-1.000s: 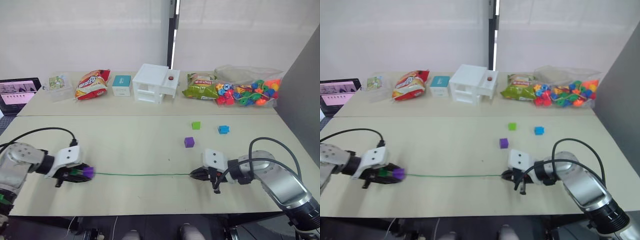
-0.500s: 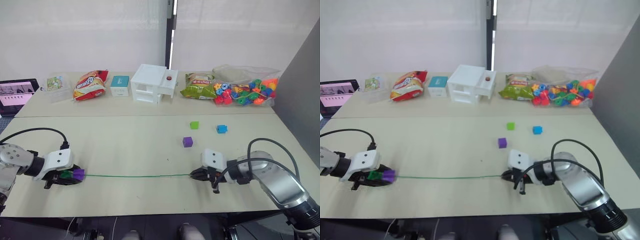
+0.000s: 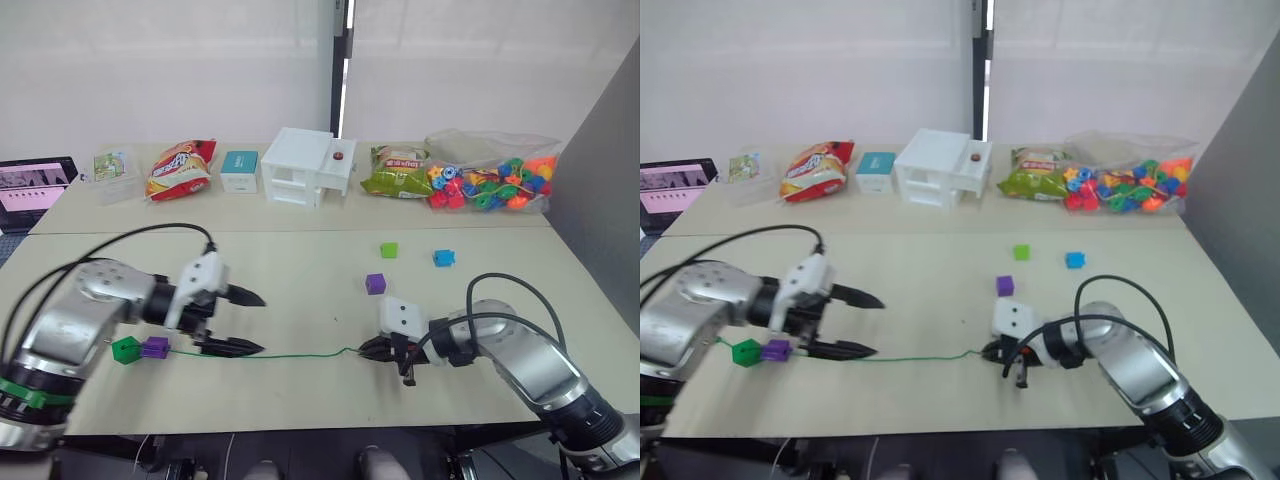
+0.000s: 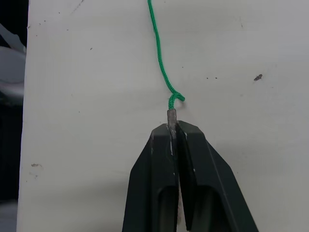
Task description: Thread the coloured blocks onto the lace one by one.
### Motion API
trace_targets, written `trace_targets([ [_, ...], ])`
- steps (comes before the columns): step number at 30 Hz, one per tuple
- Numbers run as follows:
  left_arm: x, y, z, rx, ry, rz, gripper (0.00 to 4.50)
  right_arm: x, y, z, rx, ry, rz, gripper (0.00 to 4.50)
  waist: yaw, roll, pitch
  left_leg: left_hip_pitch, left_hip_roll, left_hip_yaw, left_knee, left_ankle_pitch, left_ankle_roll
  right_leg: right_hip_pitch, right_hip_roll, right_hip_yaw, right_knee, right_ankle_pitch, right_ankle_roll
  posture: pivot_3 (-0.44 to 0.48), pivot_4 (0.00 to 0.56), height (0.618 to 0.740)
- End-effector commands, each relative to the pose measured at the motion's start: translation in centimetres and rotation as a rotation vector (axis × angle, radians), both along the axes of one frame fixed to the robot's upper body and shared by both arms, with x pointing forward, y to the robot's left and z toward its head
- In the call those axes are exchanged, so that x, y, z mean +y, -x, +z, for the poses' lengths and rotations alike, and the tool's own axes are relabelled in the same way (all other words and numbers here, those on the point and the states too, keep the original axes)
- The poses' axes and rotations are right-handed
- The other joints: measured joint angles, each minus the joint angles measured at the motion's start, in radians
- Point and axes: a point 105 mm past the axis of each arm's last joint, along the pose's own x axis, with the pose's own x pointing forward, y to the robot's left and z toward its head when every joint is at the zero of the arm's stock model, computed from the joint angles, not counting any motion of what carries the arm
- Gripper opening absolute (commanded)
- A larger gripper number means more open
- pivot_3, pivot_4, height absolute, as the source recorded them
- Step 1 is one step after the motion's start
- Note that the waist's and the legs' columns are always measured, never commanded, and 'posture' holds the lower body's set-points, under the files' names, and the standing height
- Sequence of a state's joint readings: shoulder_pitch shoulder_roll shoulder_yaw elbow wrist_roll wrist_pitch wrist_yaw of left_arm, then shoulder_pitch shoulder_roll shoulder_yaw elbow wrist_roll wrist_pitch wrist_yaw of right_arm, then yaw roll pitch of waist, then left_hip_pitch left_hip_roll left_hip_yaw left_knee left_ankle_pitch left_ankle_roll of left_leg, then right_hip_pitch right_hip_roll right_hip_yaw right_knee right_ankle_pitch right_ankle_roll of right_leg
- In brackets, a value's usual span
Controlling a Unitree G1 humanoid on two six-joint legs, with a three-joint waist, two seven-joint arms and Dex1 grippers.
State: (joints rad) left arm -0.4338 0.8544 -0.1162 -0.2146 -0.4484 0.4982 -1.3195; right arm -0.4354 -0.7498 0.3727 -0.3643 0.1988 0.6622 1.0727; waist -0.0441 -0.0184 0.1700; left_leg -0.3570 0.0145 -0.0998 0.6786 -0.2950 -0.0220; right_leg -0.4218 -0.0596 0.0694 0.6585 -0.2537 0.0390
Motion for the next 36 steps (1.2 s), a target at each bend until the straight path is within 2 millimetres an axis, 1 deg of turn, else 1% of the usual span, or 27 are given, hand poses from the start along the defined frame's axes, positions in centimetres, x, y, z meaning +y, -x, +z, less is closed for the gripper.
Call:
trace_targets([
  [1, -4.4, -0.1, -1.8, -0.061, 0.007, -0.045, 4.32, 1.4, 0.1, 1.0, -0.041, -0.010, 0.033, 0.00, 0.001, 0.000, 0.000, 0.000, 0.000, 0.000, 0.000, 0.000, 0.000, 0.000, 0.000, 0.000, 0.000, 0.000, 0.000, 0.000, 0.150, 0.740],
  [4, -6.6, -0.7, -2.7, -0.062, 0.047, -0.052, 4.32, 1.7, 0.0, 1.2, -0.044, -0.010, 0.032, 0.00, 0.001, 0.000, 0.000, -0.001, 0.000, -0.001, 0.001, 0.000, 0.000, 0.000, 0.000, 0.000, 0.000, 0.000, 0.000, 0.000, 0.150, 0.740],
  [6, -7.6, -0.8, -3.5, -0.059, 0.048, -0.068, 4.32, 1.8, 0.0, 1.2, -0.048, -0.008, 0.031, 0.00, 0.002, 0.000, 0.000, -0.001, -0.001, -0.001, 0.001, 0.000, 0.000, 0.000, 0.000, 0.000, 0.000, 0.000, 0.000, 0.000, 0.150, 0.740],
  [9, -7.9, -1.1, -5.0, -0.070, 0.000, -0.095, 4.32, 1.9, -0.1, 1.3, -0.050, -0.008, 0.027, 0.00, 0.001, 0.000, 0.000, -0.001, -0.001, -0.001, 0.001, 0.000, 0.000, 0.000, 0.000, 0.000, 0.000, 0.000, 0.000, 0.000, 0.150, 0.740],
  [10, -8.1, -1.2, -5.2, -0.068, -0.003, -0.106, 4.32, 2.0, 0.0, 1.4, -0.050, -0.009, 0.025, 0.00, 0.001, 0.000, 0.000, -0.001, -0.001, -0.001, 0.001, 0.000, 0.000, 0.000, 0.000, 0.000, 0.000, 0.000, 0.000, 0.000, 0.150, 0.740],
  [15, -8.8, -1.4, -5.5, -0.067, 0.004, -0.125, 4.32, 1.9, 0.1, 1.4, -0.050, -0.010, 0.013, 0.00, 0.004, 0.000, 0.000, -0.001, -0.001, -0.001, 0.001, 0.000, 0.000, 0.000, 0.000, 0.000, -0.001, 0.000, 0.000, 0.000, 0.150, 0.740],
  [18, -9.1, -1.8, -5.3, -0.065, 0.022, -0.115, 3.58, 1.9, 0.1, 1.4, -0.050, -0.012, 0.007, 0.00, 0.005, 0.000, 0.000, -0.001, -0.001, -0.001, 0.001, 0.000, 0.000, 0.000, 0.000, 0.000, -0.001, 0.000, 0.000, 0.000, 0.150, 0.740],
  [21, -9.4, -1.7, -5.3, -0.066, 0.026, -0.125, 2.52, 1.8, 0.2, 1.4, -0.047, -0.010, 0.004, 0.00, 0.005, 0.000, 0.000, -0.001, -0.001, -0.001, 0.001, 0.000, 0.000, 0.000, 0.000, 0.000, -0.001, 0.000, 0.000, 0.000, 0.150, 0.740],
  [28, -9.3, -1.7, -5.3, -0.067, 0.023, -0.121, 0.22, 1.6, 0.3, 1.3, -0.046, -0.004, -0.004, 0.00, 0.003, 0.000, 0.000, -0.001, -0.001, -0.001, 0.001, 0.000, 0.000, 0.000, 0.000, 0.000, -0.001, 0.000, 0.000, 0.000, 0.150, 0.740],
  [29, -9.2, -1.7, -5.4, -0.066, 0.016, -0.120, 0.04, 1.6, 0.2, 1.3, -0.046, -0.004, -0.005, 0.00, 0.004, 0.000, 0.000, -0.001, -0.001, -0.001, 0.001, 0.000, 0.000, 0.000, 0.000, 0.000, -0.001, 0.000, 0.000, 0.000, 0.150, 0.740],
  [36, -9.0, -2.0, -5.3, -0.065, 0.015, -0.096, 0.04, 1.5, 0.1, 1.2, -0.045, 0.003, -0.008, 0.00, 0.004, 0.000, 0.000, -0.001, -0.001, -0.001, 0.001, 0.000, 0.000, 0.000, 0.000, 0.000, -0.001, 0.000, 0.000, 0.000, 0.150, 0.740],
])
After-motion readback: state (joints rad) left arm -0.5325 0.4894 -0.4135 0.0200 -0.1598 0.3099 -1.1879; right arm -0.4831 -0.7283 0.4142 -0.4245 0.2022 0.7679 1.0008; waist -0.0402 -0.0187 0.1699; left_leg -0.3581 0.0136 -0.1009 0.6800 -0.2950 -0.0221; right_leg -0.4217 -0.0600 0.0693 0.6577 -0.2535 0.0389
